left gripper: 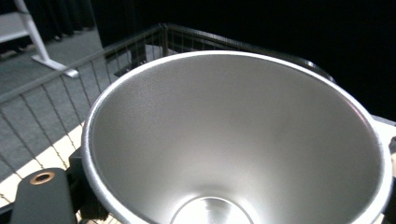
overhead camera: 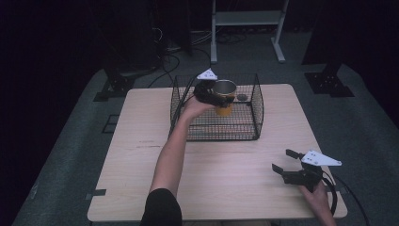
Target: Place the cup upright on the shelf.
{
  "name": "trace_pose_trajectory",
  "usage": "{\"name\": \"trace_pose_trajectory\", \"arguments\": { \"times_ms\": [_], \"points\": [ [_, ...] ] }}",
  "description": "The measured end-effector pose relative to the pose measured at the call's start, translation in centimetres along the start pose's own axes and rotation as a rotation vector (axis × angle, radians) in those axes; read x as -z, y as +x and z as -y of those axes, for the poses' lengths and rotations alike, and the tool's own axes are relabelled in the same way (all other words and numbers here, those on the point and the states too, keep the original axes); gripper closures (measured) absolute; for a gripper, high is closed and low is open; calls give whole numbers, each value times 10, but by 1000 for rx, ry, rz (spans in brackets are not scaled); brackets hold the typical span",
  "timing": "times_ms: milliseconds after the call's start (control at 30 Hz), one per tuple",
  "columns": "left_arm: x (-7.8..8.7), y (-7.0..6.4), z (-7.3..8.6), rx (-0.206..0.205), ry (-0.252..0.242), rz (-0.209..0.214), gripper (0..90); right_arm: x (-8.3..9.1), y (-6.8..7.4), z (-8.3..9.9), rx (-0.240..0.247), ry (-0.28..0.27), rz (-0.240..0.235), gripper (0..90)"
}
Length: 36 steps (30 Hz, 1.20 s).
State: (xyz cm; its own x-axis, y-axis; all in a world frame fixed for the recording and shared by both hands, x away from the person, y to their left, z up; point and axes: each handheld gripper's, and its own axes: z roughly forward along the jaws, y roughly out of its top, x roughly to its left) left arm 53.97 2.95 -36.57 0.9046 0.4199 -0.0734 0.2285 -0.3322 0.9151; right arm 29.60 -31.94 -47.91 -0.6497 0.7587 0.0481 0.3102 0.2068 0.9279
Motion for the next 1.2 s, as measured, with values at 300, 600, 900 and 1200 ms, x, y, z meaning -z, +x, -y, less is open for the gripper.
{"name": "trace_pose_trajectory", "arguments": {
  "times_ms": [300, 600, 900, 1200],
  "points": [
    [-13, 6, 10, 0, 31, 16, 133, 0, 0, 0, -4, -2, 1, 130],
    [-26, 7, 14, -14, 71, 27, 133, 0, 0, 0, -5, -3, 1, 130],
    [-38, 6, 16, -21, 126, 58, 133, 0, -1, 0, -8, -6, -1, 130],
    [-47, 6, 21, -35, 185, 75, 133, 1, -1, 0, -9, -7, -3, 130]
  ]
}}
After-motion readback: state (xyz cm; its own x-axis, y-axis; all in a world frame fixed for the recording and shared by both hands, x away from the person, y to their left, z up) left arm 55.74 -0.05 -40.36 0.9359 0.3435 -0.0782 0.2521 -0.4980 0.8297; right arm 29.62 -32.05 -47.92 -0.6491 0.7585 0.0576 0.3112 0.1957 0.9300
